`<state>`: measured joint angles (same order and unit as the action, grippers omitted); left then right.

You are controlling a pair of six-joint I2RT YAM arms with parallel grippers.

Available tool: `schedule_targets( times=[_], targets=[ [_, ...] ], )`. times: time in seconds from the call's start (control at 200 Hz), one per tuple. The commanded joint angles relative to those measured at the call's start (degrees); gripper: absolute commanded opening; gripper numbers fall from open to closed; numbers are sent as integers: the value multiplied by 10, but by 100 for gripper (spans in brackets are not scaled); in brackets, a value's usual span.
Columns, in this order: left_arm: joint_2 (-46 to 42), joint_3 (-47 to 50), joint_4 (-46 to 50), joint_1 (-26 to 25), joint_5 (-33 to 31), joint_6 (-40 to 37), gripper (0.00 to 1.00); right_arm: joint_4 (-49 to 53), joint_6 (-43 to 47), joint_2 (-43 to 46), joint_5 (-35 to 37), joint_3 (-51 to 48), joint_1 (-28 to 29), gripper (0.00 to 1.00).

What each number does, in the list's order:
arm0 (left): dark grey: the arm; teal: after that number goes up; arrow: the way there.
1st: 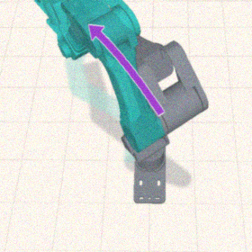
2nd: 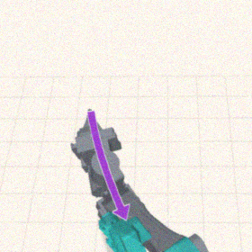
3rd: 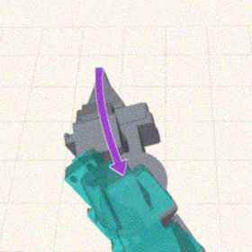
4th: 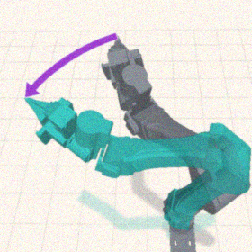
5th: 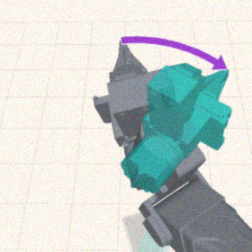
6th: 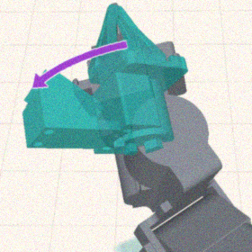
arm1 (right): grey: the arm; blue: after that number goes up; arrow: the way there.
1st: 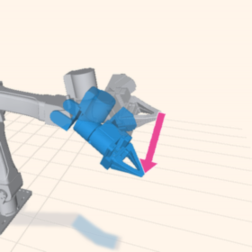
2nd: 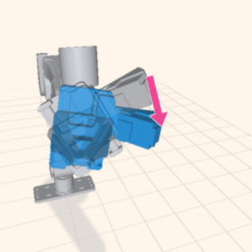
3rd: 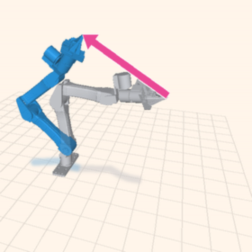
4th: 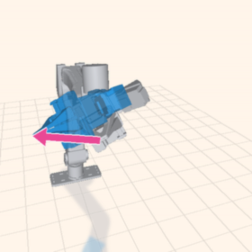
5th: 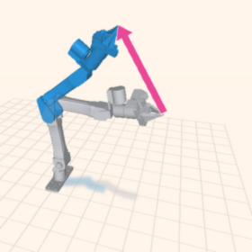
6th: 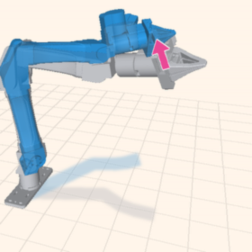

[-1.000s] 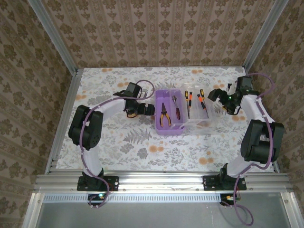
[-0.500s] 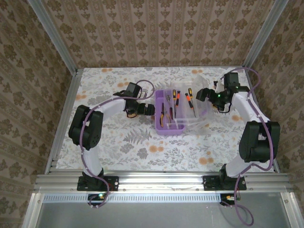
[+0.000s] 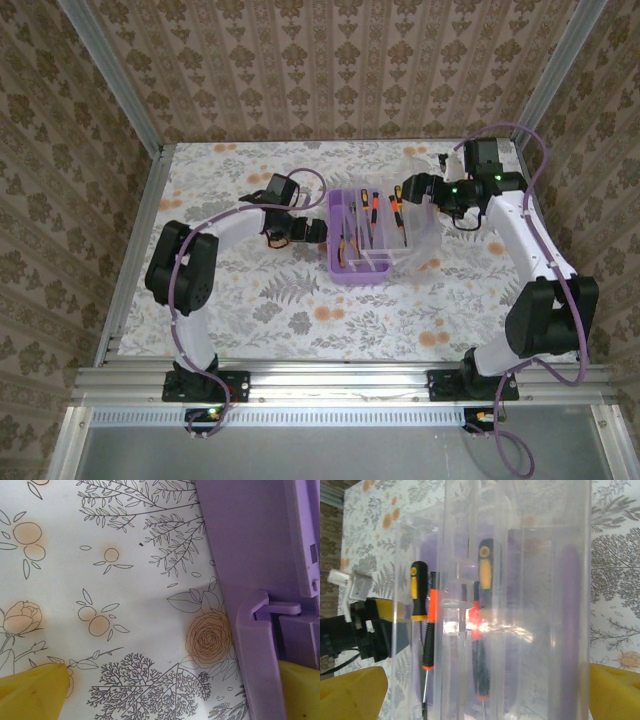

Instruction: Pack the tool kit

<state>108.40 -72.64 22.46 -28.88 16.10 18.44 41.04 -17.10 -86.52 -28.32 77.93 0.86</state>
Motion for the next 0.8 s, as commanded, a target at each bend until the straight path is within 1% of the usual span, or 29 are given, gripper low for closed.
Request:
schedule_targets(
  times=[0.0,0.17,0.53,0.795],
  targets=[
    [17,-10,-13,-10,14,3,100,19,-1,5,-29,17,13,100],
    [18,-12,-11,-10,14,2,100,18,-5,-7,-30,21,33,100],
    [20,-20,-7,-10,15,2,100,-2,-28,-29,-30,41,98,100],
    [14,-24,3,-8,12,-4,100,-12,-37,-39,-36,46,113,100]
  ],
)
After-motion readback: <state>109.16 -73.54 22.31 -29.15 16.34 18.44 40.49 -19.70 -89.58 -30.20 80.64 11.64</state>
